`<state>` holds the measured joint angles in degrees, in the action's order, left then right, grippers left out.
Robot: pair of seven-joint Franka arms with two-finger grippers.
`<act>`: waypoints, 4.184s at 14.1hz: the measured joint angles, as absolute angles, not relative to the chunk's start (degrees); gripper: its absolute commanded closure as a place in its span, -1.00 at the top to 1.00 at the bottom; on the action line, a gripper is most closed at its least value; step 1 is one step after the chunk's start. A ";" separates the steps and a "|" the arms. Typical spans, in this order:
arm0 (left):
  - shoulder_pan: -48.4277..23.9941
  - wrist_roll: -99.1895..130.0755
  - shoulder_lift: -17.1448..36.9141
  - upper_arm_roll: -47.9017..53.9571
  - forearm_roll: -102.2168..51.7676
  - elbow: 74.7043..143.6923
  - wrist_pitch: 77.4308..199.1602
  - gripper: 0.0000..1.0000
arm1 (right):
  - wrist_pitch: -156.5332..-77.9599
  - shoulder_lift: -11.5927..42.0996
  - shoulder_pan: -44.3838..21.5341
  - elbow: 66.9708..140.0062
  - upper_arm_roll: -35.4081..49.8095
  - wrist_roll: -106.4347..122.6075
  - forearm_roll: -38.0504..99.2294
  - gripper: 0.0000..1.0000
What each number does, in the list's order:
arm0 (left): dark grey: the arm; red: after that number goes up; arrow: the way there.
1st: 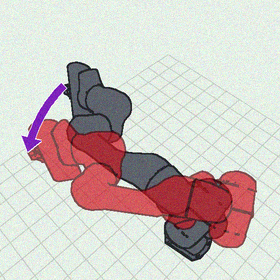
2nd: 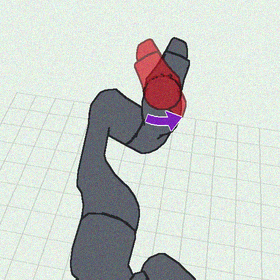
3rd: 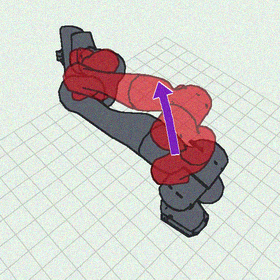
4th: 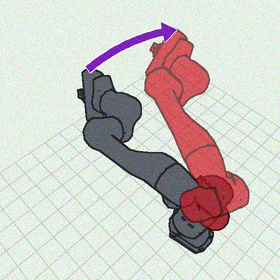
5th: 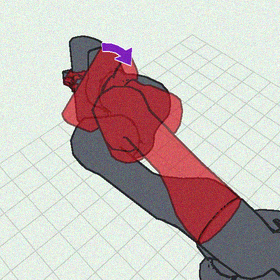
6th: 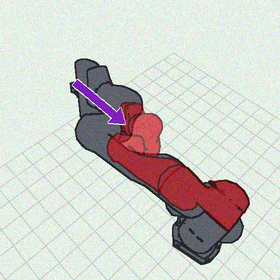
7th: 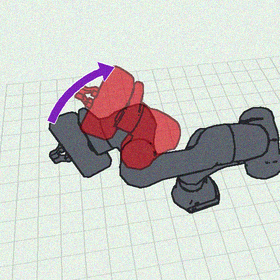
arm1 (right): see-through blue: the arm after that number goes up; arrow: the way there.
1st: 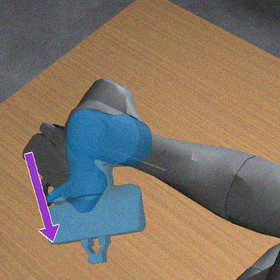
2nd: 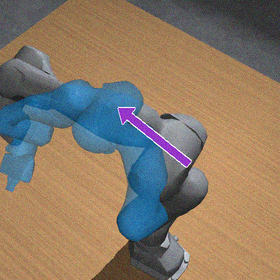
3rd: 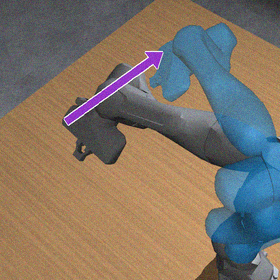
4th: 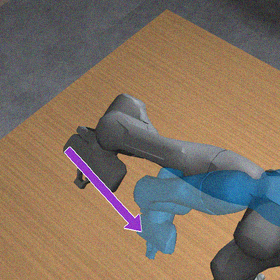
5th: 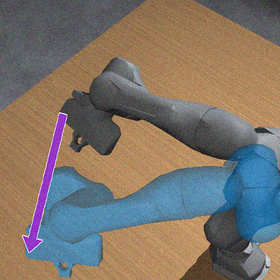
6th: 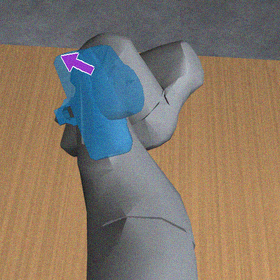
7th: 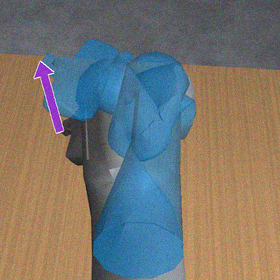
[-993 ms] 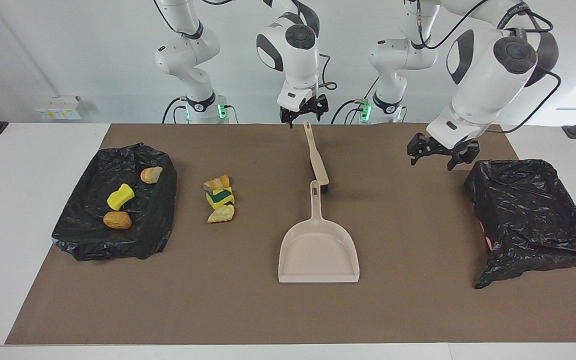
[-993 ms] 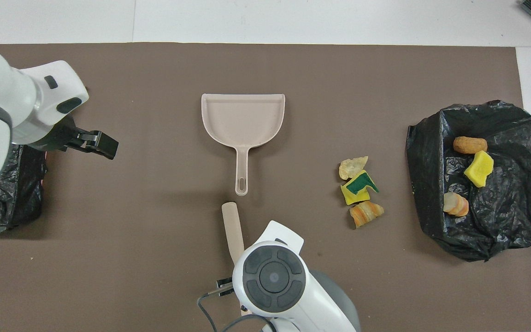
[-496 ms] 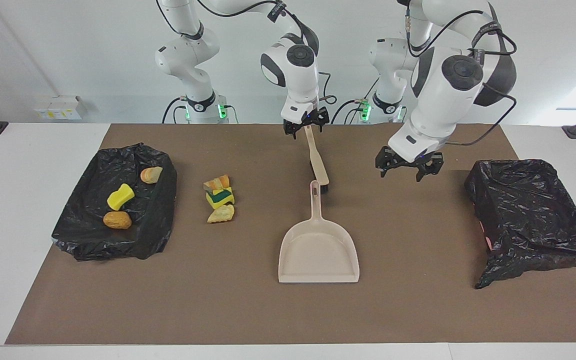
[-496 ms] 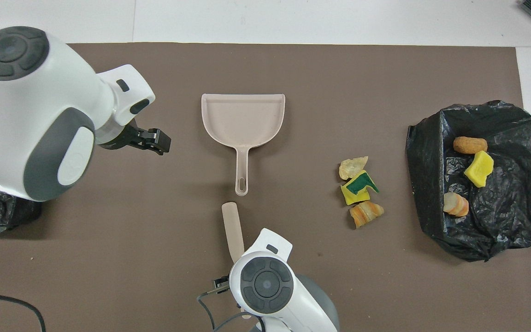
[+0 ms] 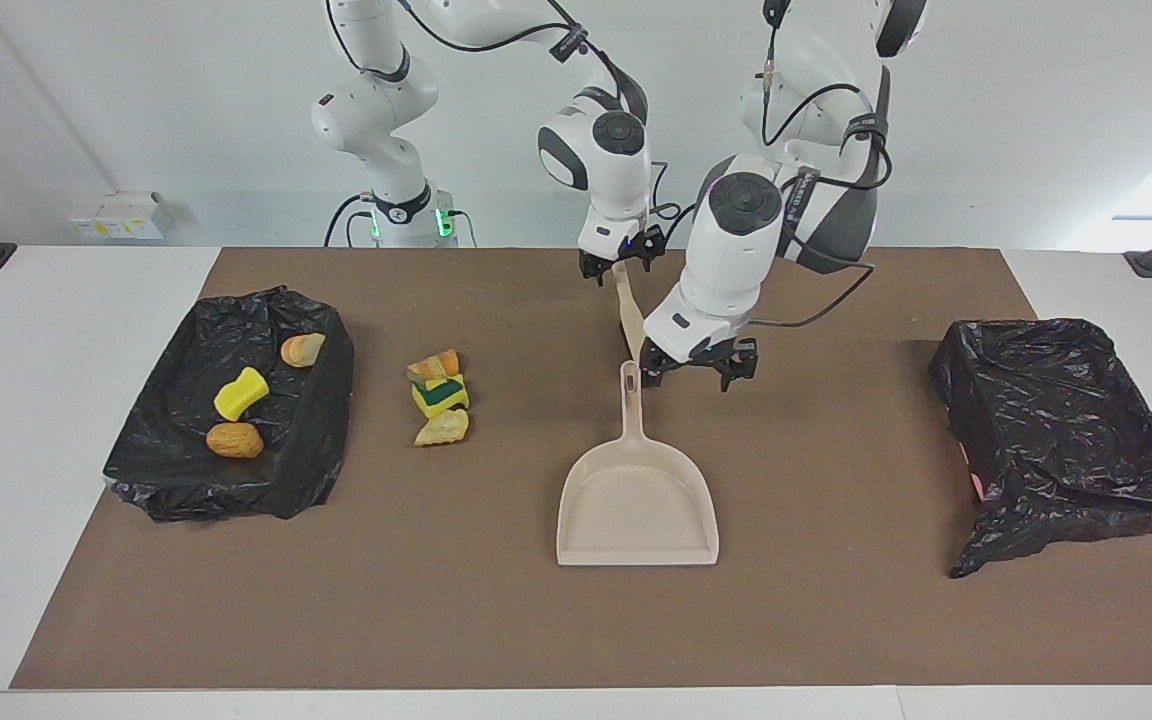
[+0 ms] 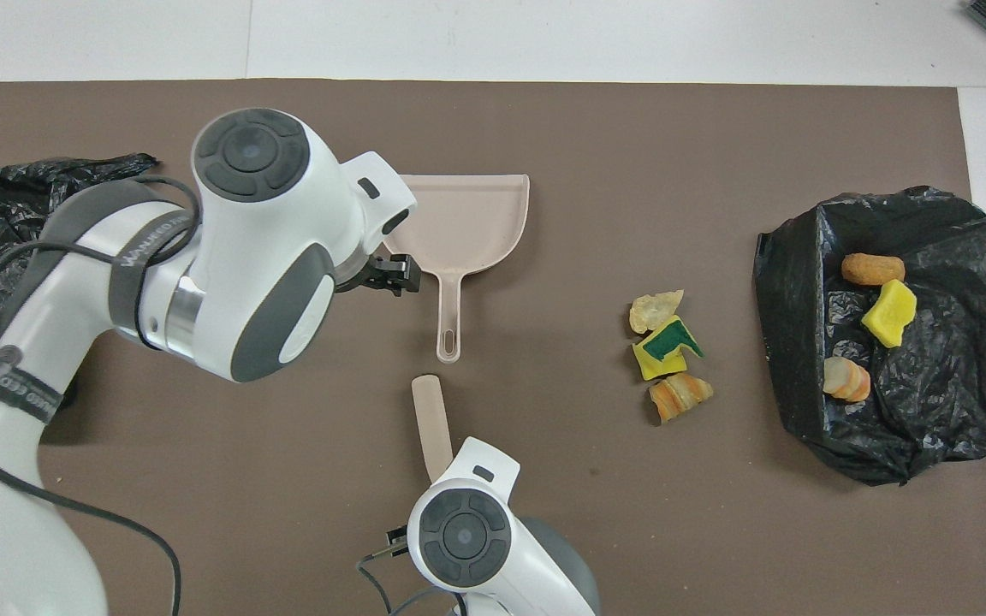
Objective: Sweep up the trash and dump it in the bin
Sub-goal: 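Grasp the dustpan with the left gripper while the right gripper grasps the brush, then move the brush to the remaining pile with the right gripper, then slide the dustpan toward the pile while the right gripper positions the brush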
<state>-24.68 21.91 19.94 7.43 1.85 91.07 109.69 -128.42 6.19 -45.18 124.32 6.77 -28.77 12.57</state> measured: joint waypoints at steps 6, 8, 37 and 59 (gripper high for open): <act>-31.10 29.10 25.53 7.38 4.19 91.15 113.01 1.00 | -128.41 6.19 -45.24 125.08 6.74 -28.71 12.56 -1.00; -31.83 29.97 26.88 7.29 4.51 91.12 115.31 1.00 | -128.38 6.18 -45.24 125.07 6.68 -28.71 12.56 -1.00; -30.77 32.48 26.50 6.31 3.00 92.21 117.41 -0.59 | -110.85 -3.09 -5.40 125.40 5.71 -10.49 -5.27 -1.00; -25.80 -43.39 19.17 5.30 8.19 94.32 100.89 -1.00 | -104.44 -5.71 -7.84 126.81 5.72 -18.46 -5.56 -1.00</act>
<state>-25.80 -43.39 19.17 5.30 8.19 94.32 100.89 -104.44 -5.71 -7.84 126.81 5.72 -18.46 -5.56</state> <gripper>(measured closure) 0.692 0.736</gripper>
